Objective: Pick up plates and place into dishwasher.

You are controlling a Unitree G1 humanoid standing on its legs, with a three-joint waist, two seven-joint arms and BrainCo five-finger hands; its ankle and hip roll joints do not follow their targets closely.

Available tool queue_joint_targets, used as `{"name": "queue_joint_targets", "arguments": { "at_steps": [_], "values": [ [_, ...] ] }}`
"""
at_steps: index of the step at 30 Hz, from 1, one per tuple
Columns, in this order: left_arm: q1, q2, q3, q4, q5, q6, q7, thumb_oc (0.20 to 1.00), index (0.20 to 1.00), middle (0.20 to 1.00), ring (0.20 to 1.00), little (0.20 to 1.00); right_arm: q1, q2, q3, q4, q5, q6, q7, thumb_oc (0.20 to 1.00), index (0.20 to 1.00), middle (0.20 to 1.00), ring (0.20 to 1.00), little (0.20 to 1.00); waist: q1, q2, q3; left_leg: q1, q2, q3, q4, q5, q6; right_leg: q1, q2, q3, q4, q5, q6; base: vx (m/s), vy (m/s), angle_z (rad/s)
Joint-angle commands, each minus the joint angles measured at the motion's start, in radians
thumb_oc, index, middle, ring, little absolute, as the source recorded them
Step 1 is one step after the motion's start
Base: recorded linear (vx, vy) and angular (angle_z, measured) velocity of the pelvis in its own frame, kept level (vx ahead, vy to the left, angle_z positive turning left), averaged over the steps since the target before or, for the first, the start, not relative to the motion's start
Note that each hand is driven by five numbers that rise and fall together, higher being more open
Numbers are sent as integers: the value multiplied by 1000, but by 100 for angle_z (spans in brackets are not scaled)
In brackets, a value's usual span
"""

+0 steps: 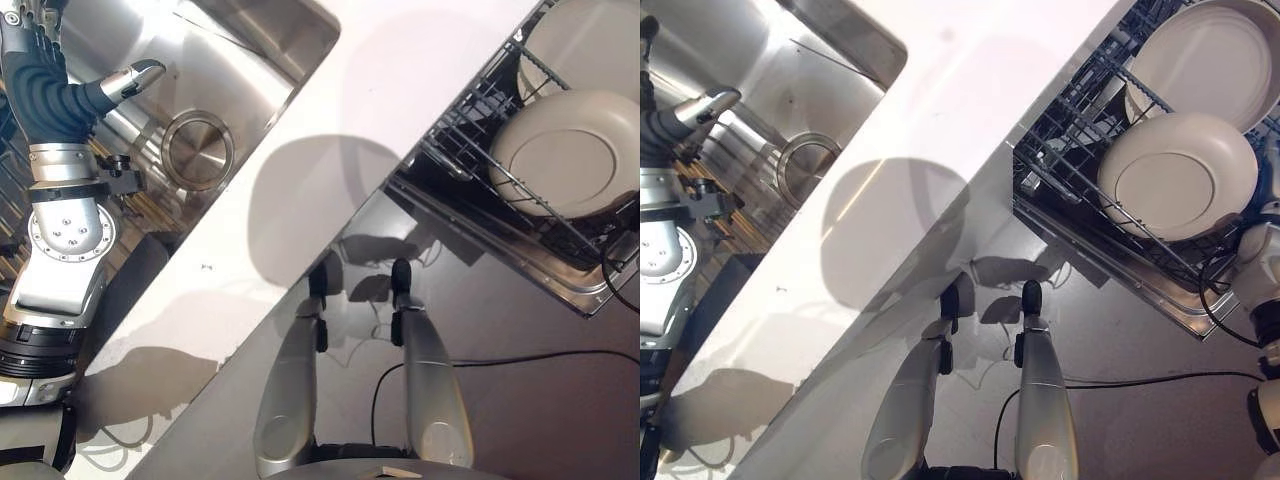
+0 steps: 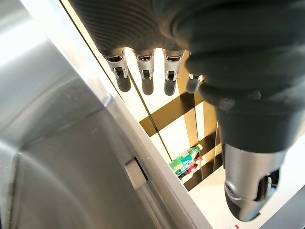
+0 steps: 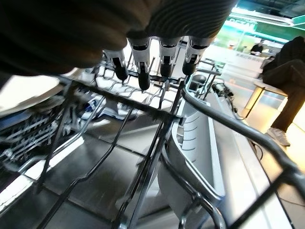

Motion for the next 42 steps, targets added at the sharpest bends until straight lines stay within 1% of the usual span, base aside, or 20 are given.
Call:
{"name": "queue_joint_targets", "arguments": {
  "at_steps": [1, 2, 4, 7, 8, 12, 13, 14, 16, 18, 19, 20, 21, 24, 27, 29, 31, 36, 39, 42],
  "values": [
    [15, -36, 37, -12, -21, -36, -5, 1000, 1000, 1000, 1000, 1000, 89, 99, 40, 0, 19, -14, 38, 1000, 1000, 1000, 1000, 1000, 6, -14, -5, -67, -12, -13, 52, -34, 23, 11, -19, -24, -89, 27, 41, -16, 15, 6],
    [12, -36, 40, -12, -21, -35, -7, 1000, 1000, 1000, 1000, 1000, 90, 100, 36, -3, 27, -13, 35, 1000, 1000, 1000, 1000, 1000, 5, -15, -5, -69, -13, -13, 48, -25, 24, 9, -20, -25, -93, 35, 41, 3, 15, 6],
    [12, -34, 39, -13, -25, -29, -8, 1000, 1000, 1000, 1000, 1000, 99, 104, 25, -10, 75, -25, 6, 1000, 1000, 1000, 1000, 1000, 3, -18, -5, -59, -11, -13, 49, -28, 24, 21, -19, -26, -97, 36, 39, -8, 8, 2],
    [18, -39, 42, -8, -29, -31, -10, 1000, 1000, 1000, 1000, 1000, 104, 111, -31, -52, 133, -68, -108, 1000, 1000, 1000, 1000, 1000, -2, -19, -5, -46, -12, -12, 53, -34, 26, 35, -16, -23, -98, 35, 37, -3, 26, 0],
    [28, -43, 46, -8, -28, -36, -14, 1000, 1000, 1000, 1000, 1000, 115, 117, -56, -75, 148, -78, -143, 1000, 1000, 1000, 1000, 1000, -4, -20, -5, -37, -12, -12, 58, -45, 26, 43, -14, -21, -95, 27, 37, -4, 45, 0],
    [78, -88, 67, -7, -8, -69, -23, 1000, 1000, 1000, 1000, 1000, 174, 150, -191, -193, 191, -104, -325, 1000, 1000, 1000, 1000, 1000, -19, -22, -5, -13, -16, -6, 56, -47, 31, 66, -12, -10, -103, 34, 37, -30, 85, 0],
    [93, -103, 72, -6, -3, -76, -27, 1000, 1000, 1000, 1000, 1000, 191, 165, -229, -216, 191, -105, -360, 1000, 1000, 1000, 1000, 1000, -25, -21, -5, 6, -15, -1, 58, -60, 31, 82, -11, -6, -104, 26, 38, -29, 118, 0],
    [104, -116, 78, -6, 2, -83, -27, 1000, 1000, 1000, 1000, 1000, 204, 176, -258, -238, 182, -108, -384, 1000, 1000, 1000, 1000, 1000, -31, -21, -5, 12, -16, 2, 53, -52, 32, 87, -12, -2, -111, 36, 38, -21, 115, 0],
    [124, -132, 84, -11, 4, -88, -29, 1000, 1000, 1000, 1000, 1000, 232, 193, -298, -271, 166, -101, -440, 1000, 1000, 1000, 1000, 1000, -37, -18, -6, 34, -16, 10, 53, -58, 33, 107, -14, 4, -118, 36, 39, -20, 124, -2],
    [143, -143, 96, -14, -2, -90, -35, 1000, 1000, 1000, 1000, 1000, 247, 201, -331, -293, 162, -85, -463, 1000, 1000, 1000, 1000, 1000, -42, -14, -6, 65, -15, 17, 54, -70, 33, 135, -15, 11, -120, 28, 41, -15, 125, -8],
    [147, -145, 101, -15, -7, -91, -38, 1000, 1000, 1000, 1000, 1000, 249, 202, -343, -297, 161, -78, -469, 1000, 1000, 1000, 1000, 1000, -44, -13, -6, 70, -16, 20, 47, -61, 33, 141, -18, 13, -127, 36, 41, -28, 111, -10],
    [152, -146, 105, -13, -17, -92, -42, 1000, 1000, 1000, 1000, 1000, 251, 202, -355, -296, 164, -71, -477, 1000, 1000, 1000, 1000, 1000, -45, -10, -6, 91, -16, 23, 47, -71, 33, 159, -19, 15, -128, 28, 42, -48, 83, -12],
    [153, -146, 108, -13, -20, -92, -44, 1000, 1000, 1000, 1000, 1000, 251, 201, -361, -299, 164, -66, -478, 1000, 1000, 1000, 1000, 1000, -46, -11, -6, 94, -18, 25, 40, -61, 33, 162, -21, 16, -134, 37, 42, -17, 91, -10],
    [176, -151, 124, -14, -37, -94, -65, 1000, 1000, 1000, 1000, 1000, 265, 198, -390, -316, 166, -43, -482, 1000, 1000, 1000, 1000, 1000, -48, -7, -18, 128, -22, 32, 30, -67, 33, 193, -29, 21, -149, 38, 44, -11, 72, -3],
    [196, -159, 136, -14, -47, -96, -78, 1000, 1000, 1000, 1000, 1000, 279, 196, -416, -326, 186, -42, -506, 1000, 1000, 1000, 1000, 1000, -52, -2, -36, 145, -23, 37, 24, -69, 32, 207, -36, 25, -158, 39, 45, 6, 80, -3],
    [215, -165, 145, -14, -56, -99, -86, 1000, 1000, 1000, 1000, 1000, 299, 205, -441, -344, 231, -45, -548, 1000, 1000, 1000, 1000, 1000, -55, 0, -47, 156, -25, 40, 22, -73, 32, 217, -37, 28, -162, 38, 44, 17, 69, -5],
    [241, -183, 152, -11, -55, -114, -92, 1000, 1000, 1000, 1000, 1000, 336, 237, -489, -382, 285, -67, -600, 1000, 1000, 1000, 1000, 1000, -63, 6, -59, 169, -27, 46, 22, -80, 33, 228, -40, 34, -167, 37, 45, 13, 99, -1],
    [277, -236, 152, -13, -50, -121, -96, 1000, 1000, 1000, 1000, 1000, 399, 299, -575, -465, 383, -124, -648, 1000, 1000, 1000, 1000, 1000, -81, 30, -80, 181, -37, 61, 47, -100, 34, 233, -55, 53, -167, 35, 47, -1, 147, -7],
    [292, -267, 148, -15, -49, -123, -96, 1000, 1000, 1000, 1000, 1000, 423, 339, -602, -508, 446, -163, -637, 1000, 1000, 1000, 1000, 1000, -93, 49, -84, 185, -47, 71, 67, -116, 36, 231, -68, 73, -163, 34, 50, -8, 180, -11],
    [288, -285, 133, -16, -57, -117, -89, 1000, 1000, 1000, 1000, 1000, 404, 359, -601, -516, 533, -208, -585, 1000, 1000, 1000, 1000, 1000, -103, 73, -77, 181, -58, 85, 86, -127, 38, 215, -85, 94, -155, 35, 54, -55, 217, -18]
  ]
}}
